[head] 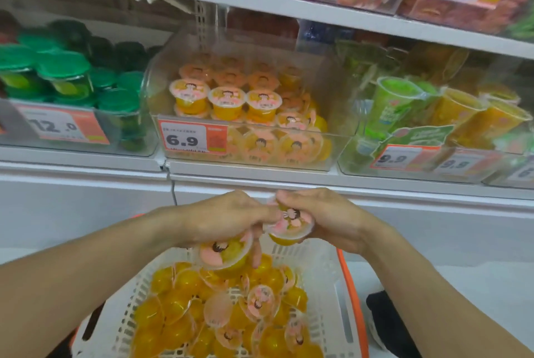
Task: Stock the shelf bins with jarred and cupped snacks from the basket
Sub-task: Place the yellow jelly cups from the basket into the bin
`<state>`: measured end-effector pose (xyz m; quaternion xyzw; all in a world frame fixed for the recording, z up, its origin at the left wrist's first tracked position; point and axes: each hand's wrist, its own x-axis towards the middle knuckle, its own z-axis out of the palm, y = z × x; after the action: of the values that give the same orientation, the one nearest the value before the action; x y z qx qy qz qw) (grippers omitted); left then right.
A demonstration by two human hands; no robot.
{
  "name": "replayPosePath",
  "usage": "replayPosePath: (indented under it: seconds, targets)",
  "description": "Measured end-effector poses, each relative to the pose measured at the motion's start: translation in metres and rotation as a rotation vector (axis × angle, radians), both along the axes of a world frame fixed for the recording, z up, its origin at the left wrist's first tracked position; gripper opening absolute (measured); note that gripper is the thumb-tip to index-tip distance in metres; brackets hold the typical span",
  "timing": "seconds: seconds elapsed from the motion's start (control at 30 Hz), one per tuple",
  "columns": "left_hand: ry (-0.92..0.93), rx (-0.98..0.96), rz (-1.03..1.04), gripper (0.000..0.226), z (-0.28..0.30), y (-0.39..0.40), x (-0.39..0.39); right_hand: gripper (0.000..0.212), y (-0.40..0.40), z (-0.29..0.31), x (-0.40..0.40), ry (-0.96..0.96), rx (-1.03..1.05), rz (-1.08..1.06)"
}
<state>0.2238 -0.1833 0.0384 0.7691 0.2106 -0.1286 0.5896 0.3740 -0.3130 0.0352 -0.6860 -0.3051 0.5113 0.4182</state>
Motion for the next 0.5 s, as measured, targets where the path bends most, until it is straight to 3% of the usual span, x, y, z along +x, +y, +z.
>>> replayPosePath:
  seconds: [0.07,0.13,0.27,0.4,0.5]
  targets:
    - [-0.001,0.074,0.001,0.045,-0.004,0.001,0.001,0.056,0.003,-0.003,0.000,0.022,-0.030,-0.028]
    - [-0.054,0.029,0.041,0.044,-0.006,0.000,0.001,0.064,0.005,-0.006,0.004,0.098,-0.023,-0.091]
    - [-0.260,-0.221,0.427,0.047,-0.005,-0.008,0.007,0.053,0.006,-0.007,0.003,0.385,0.164,-0.342]
    - [-0.410,-0.156,0.642,0.049,0.001,-0.015,0.015,0.058,0.002,0.001,-0.020,0.203,0.169,-0.416]
    - [-0.505,-0.006,0.680,0.045,0.006,-0.025,0.017,0.043,0.002,0.006,-0.034,0.031,0.239,-0.474]
